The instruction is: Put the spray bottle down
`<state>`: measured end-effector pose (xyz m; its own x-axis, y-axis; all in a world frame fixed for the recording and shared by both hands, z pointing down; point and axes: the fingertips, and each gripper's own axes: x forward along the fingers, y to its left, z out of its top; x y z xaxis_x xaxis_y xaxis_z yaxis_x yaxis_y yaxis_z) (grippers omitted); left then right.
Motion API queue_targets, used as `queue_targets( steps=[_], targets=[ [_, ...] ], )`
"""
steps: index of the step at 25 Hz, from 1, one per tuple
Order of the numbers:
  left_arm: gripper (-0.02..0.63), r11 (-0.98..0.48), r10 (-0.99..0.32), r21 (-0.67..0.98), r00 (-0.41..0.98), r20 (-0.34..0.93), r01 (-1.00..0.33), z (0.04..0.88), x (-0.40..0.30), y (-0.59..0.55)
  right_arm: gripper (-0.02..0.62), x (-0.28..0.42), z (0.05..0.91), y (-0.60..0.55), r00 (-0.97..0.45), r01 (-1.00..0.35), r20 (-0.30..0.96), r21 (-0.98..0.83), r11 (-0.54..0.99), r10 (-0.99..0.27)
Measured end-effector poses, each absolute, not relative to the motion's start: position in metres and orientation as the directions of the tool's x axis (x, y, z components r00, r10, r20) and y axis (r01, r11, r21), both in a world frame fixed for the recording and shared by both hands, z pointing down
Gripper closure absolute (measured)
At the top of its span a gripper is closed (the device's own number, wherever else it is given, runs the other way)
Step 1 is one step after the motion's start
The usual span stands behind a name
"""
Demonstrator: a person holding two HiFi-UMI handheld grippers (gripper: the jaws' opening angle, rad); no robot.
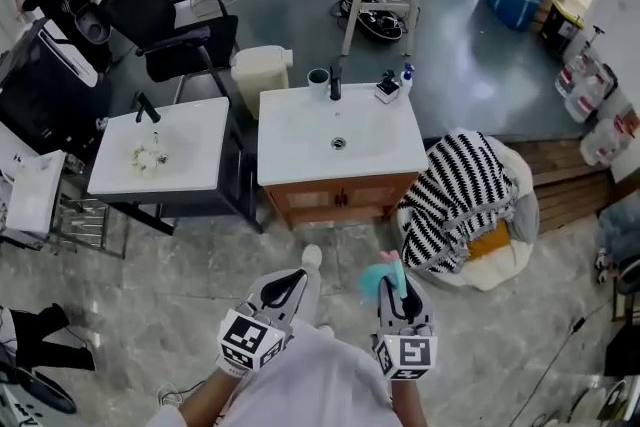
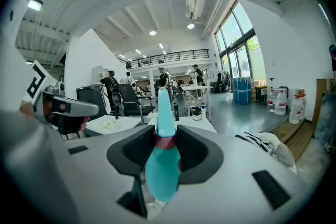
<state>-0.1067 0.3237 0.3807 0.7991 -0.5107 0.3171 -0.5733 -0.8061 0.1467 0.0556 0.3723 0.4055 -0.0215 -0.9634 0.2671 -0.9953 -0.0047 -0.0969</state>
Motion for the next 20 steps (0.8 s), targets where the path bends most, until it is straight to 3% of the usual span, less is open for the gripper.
queue_targets(
  steps=[13, 20],
  targets=[
    [0.604, -0.847, -0.422, 0.216, 0.862, 0.283, -0.486, 0.377, -0.048, 0.110, 0.474, 0.114, 0.389, 0.168, 0.081, -0.991, 0.287, -0.076, -0.107, -0.955],
    [0.604, -0.801, -0.511, 0.197, 0.817, 0.267, -0.565, 0.377, -0.056, 0.001, 0.474, 0.127, 0.381, 0.052, 0.059, -0.995, 0.265, -0.062, -0.078, -0.962]
  ],
)
